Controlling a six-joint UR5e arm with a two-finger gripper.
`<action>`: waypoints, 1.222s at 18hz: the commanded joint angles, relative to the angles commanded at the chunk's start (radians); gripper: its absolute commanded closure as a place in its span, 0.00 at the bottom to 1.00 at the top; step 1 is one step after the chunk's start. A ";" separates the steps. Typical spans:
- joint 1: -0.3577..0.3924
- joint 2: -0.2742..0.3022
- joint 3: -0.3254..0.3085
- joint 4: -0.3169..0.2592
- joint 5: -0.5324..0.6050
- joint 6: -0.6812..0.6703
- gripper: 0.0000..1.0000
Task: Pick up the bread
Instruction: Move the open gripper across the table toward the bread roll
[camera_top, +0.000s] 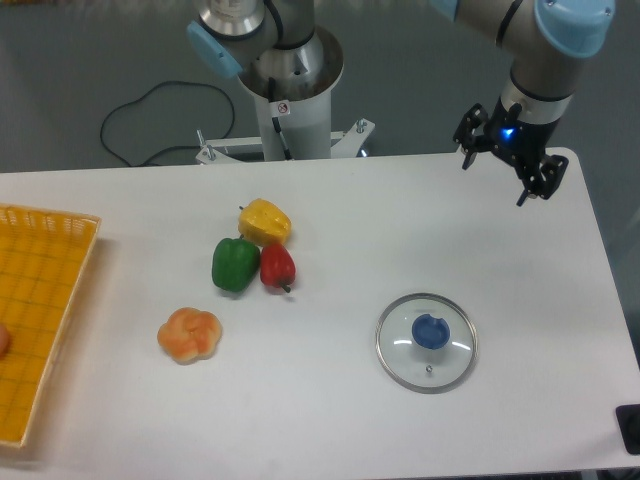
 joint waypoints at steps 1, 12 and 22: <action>0.000 0.000 0.002 0.002 0.000 -0.002 0.00; -0.054 0.037 -0.168 0.248 0.003 -0.101 0.00; -0.259 0.012 -0.195 0.248 0.002 -0.630 0.00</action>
